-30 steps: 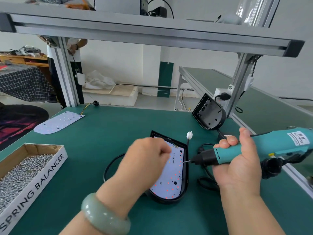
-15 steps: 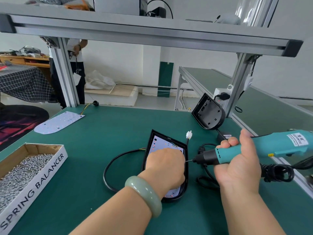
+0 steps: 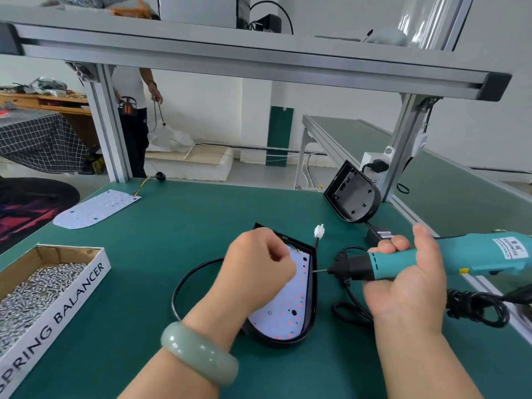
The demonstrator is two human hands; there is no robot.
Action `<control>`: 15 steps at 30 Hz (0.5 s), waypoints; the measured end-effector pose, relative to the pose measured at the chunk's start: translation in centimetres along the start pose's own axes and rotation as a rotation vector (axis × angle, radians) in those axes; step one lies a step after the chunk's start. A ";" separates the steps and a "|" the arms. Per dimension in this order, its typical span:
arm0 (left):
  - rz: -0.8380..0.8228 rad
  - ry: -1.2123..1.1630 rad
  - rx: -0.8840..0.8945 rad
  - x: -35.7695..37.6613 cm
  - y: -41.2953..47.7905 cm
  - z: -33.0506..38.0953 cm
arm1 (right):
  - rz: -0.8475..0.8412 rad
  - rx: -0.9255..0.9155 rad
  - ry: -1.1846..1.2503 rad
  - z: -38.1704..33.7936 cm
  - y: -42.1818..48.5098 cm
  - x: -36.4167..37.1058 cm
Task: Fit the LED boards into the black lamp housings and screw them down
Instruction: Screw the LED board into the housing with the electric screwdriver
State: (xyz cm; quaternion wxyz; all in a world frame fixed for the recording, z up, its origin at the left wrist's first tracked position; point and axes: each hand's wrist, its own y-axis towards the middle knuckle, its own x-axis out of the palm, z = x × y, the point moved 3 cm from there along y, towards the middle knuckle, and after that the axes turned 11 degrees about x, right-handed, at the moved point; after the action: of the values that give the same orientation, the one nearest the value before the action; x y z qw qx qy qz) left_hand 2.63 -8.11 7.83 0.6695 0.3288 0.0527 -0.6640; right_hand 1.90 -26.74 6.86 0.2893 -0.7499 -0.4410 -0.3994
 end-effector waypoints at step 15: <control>0.071 -0.778 -0.288 0.9 -2.2 -0.1 | -0.090 0.058 0.121 0.3 -0.9 0.9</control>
State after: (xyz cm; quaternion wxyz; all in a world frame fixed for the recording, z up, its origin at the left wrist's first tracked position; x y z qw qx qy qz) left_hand 0.73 -8.57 6.50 0.7011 -0.0421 -0.1233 -0.7010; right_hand 1.42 -25.70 7.54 0.3187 -0.6952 -0.4672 -0.4437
